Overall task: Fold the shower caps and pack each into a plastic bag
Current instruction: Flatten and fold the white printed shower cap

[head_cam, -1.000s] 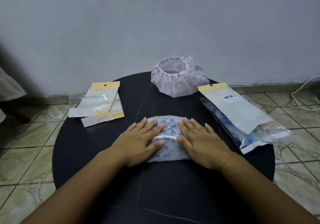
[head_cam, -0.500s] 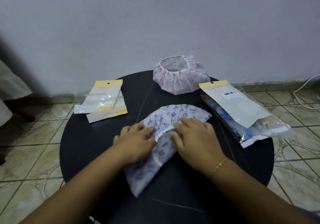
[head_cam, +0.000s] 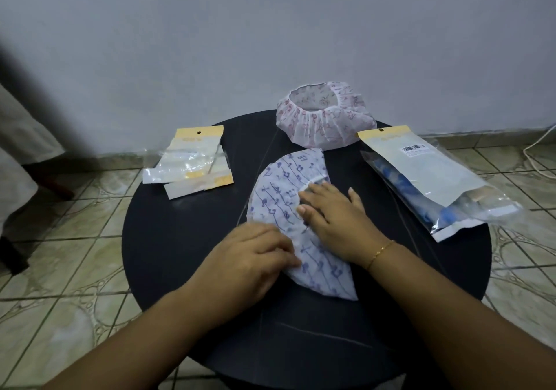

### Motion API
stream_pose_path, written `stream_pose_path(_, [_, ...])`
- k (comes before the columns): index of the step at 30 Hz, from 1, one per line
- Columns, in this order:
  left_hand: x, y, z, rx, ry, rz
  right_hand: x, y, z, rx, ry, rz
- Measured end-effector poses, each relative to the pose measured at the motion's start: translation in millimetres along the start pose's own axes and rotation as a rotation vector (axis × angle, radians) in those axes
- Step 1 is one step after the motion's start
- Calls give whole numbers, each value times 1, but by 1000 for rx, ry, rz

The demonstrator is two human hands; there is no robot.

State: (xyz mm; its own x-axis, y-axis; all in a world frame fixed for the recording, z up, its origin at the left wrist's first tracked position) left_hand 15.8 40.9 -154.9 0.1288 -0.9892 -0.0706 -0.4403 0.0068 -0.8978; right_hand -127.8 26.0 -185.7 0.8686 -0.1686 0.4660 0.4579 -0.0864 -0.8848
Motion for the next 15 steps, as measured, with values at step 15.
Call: stream_pose_path(15, [-11, 16, -5, 152, -53, -60, 3, -10, 99, 37, -338, 41])
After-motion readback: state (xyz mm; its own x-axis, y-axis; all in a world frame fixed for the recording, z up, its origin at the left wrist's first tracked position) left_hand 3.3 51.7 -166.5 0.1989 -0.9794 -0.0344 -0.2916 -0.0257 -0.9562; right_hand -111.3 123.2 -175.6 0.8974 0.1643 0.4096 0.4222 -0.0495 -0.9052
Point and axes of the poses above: each hand's wrist, its own z-axis away from the middle knuckle, its own y-axis out of the palm, x = y × z, the point moved 8 cm from there along -z, towards the middle knuckle, and after that the axes turned 2 degrees about x, right-handed, at the moved point
